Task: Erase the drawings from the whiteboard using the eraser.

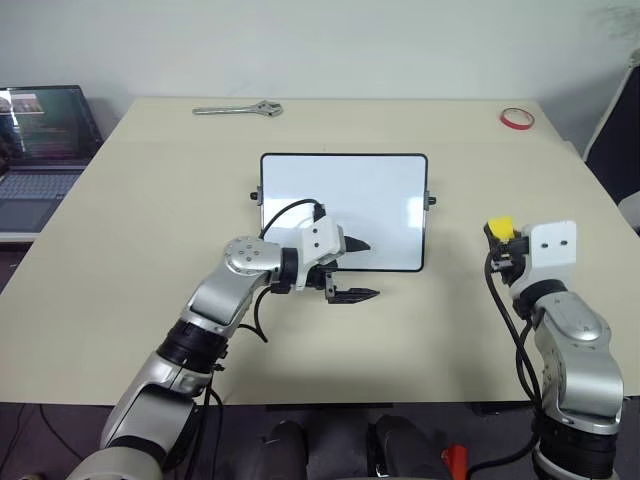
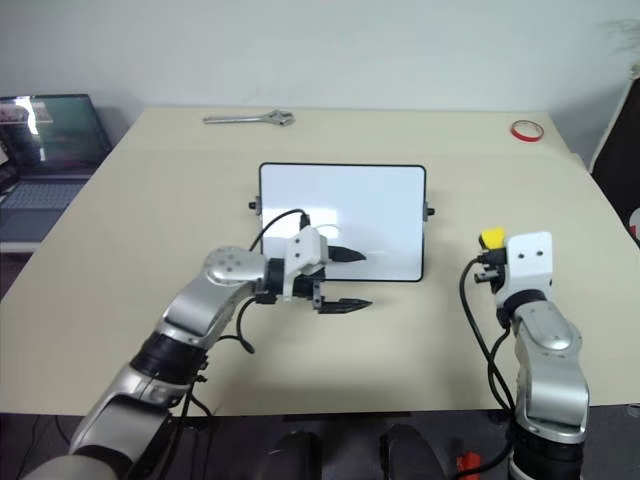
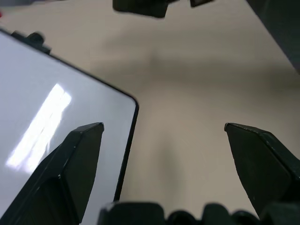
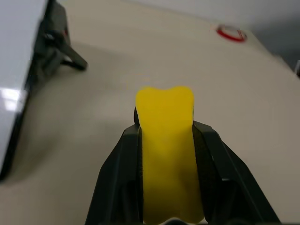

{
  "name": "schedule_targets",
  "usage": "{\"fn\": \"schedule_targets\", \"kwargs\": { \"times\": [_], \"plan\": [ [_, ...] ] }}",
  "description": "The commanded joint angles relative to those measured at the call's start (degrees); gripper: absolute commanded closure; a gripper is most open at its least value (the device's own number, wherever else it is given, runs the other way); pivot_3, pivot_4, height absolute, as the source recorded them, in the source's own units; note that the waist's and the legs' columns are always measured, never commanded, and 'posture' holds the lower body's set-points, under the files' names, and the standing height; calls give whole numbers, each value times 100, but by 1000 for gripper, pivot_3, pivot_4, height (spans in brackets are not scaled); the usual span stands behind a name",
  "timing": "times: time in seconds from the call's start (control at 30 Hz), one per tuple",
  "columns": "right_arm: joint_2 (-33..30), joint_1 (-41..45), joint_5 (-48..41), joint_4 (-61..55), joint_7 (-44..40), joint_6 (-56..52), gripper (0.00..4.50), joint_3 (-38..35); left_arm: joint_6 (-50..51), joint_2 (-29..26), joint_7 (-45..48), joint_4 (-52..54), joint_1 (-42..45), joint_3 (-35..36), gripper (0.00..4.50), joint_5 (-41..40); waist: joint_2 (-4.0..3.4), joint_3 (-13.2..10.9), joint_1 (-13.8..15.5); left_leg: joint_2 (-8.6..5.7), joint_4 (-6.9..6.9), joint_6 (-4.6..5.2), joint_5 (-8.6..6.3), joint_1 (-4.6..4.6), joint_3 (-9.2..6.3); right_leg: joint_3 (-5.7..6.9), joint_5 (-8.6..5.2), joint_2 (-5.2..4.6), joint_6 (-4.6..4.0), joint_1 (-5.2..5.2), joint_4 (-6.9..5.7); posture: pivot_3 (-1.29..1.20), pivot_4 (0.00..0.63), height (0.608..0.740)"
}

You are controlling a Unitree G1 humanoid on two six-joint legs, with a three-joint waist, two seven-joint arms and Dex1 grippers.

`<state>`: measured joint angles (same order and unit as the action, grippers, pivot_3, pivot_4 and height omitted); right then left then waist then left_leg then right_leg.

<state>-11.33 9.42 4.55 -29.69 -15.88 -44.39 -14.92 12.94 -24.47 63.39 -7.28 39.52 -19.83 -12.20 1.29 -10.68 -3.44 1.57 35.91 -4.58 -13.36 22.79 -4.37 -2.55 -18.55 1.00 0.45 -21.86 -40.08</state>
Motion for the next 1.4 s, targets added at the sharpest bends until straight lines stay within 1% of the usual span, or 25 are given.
{"fn": "schedule_targets", "kwargs": {
  "times": [0.03,0.2,0.4,0.47,0.5,0.53,0.67,0.73,0.8,0.9,0.97,1.0,1.07,1.1,1.13,1.2,1.23,1.27,1.33,1.4],
  "plan": [
    [109,204,-216,257,149,-115,3409,104,-227,304,106,-301,477,-43,0,107,0,0,3,0,0,0,0,1,-1,0,0,3,0,0,0,0,150,740],
    [100,542,-374,747,254,-290,3409,228,-309,647,171,-669,853,-114,0,286,0,0,20,-12,2,1,0,12,1,-1,0,8,1,-1,9,0,150,740],
    [119,806,-578,1306,522,-203,3409,23,-271,722,302,-557,794,-147,0,364,0,0,31,-10,-1,1,-1,15,-3,-2,-1,6,2,-2,11,0,150,740],
    [87,892,-642,1456,567,-151,2694,-14,-233,707,311,-461,727,-145,0,371,0,0,30,-11,1,1,0,14,-2,-2,-1,4,2,-1,9,0,150,740],
    [62,928,-664,1526,584,-119,2532,-11,-217,698,302,-424,697,-136,0,373,0,0,30,-11,1,1,0,14,-2,-2,-1,4,2,-1,9,0,150,740],
    [40,956,-688,1586,603,-85,2220,-16,-193,697,284,-392,673,-126,0,377,0,0,30,-11,1,1,0,14,-2,-3,-1,4,2,-1,9,0,150,740],
    [-69,1032,-732,1758,660,70,755,-36,-75,670,156,-213,545,-54,0,371,0,0,31,-10,1,1,0,14,-2,-4,-1,4,2,-1,9,0,150,740],
    [-133,1084,-782,1824,672,182,28,-105,71,573,-30,15,329,112,0,327,-1,0,27,-10,1,1,0,14,-2,-5,-1,4,2,-1,9,0,150,740],
    [-231,1100,-850,1752,656,292,28,-176,262,411,-274,340,-11,353,0,265,-2,0,10,-8,1,1,0,13,-1,-8,-1,3,2,-1,8,0,150,740],
    [-472,1003,-1153,1105,236,885,28,-178,1061,69,-915,1371,-1025,1252,0,-145,-11,-3,-40,1,-1,1,-1,11,0,-13,-1,-4,1,-5,6,0,150,740],
    [-567,924,-1483,865,-12,915,28,-282,1428,-14,-1267,1958,-1507,1588,0,-307,-12,-4,-21,7,-4,2,-1,15,-2,-15,-1,-6,1,-12,4,0,150,740],
    [-599,794,-1630,686,-149,922,28,-285,1661,-43,-1525,2345,-1879,1960,0,-468,-12,-4,8,7,-2,2,-1,18,-9,-9,-1,-6,1,-13,5,0,150,740],
    [-678,534,-1783,479,-410,1305,28,-304,1992,-60,-1984,2958,-2476,2538,0,-677,-11,-3,30,10,0,1,-1,18,-13,-6,-1,-8,1,-7,7,0,150,740],
    [-758,457,-1819,501,-527,1517,28,-357,2114,-21,-2183,3151,-2603,2621,0,-707,-11,-4,41,12,-1,1,-2,17,-15,-4,-1,-12,1,-3,11,0,150,740],
    [-814,314,-1816,488,-600,1706,28,-371,2135,34,-2431,3280,-2767,2811,0,-701,-10,-4,80,12,0,1,-2,15,-16,-4,-2,-17,2,3,13,0,150,740],
    [-721,-122,-1683,490,-453,2227,28,-498,1959,116,-2929,3391,-3258,3380,0,-586,-10,-3,143,8,7,1,-1,10,-18,0,-2,-21,5,11,12,0,150,740],
    [-727,-265,-1638,570,-413,2445,28,-568,1884,155,-3128,3438,-3409,3497,0,-505,-9,-3,161,7,10,1,-2,2,-16,-2,-3,-21,8,22,13,0,150,740],
    [-757,-495,-1591,756,-432,2731,28,-673,1824,295,-3418,3474,-3519,3561,0,-413,-9,-3,182,7,10,1,-2,-8,-18,-1,-4,-23,10,36,16,0,150,740],
    [-523,-1207,-1548,875,-443,3346,28,-661,1533,410,-3619,3485,-3889,3669,0,-323,-2,2,220,2,10,1,-2,-16,-20,2,-5,-26,13,46,19,0,150,740],
    [-355,-1762,-1525,841,-390,3598,28,-626,1340,603,-3843,3496,-4027,3594,0,-278,0,3,230,5,7,0,-2,-16,-23,6,-7,-27,14,49,24,0,150,740]
  ]
}}
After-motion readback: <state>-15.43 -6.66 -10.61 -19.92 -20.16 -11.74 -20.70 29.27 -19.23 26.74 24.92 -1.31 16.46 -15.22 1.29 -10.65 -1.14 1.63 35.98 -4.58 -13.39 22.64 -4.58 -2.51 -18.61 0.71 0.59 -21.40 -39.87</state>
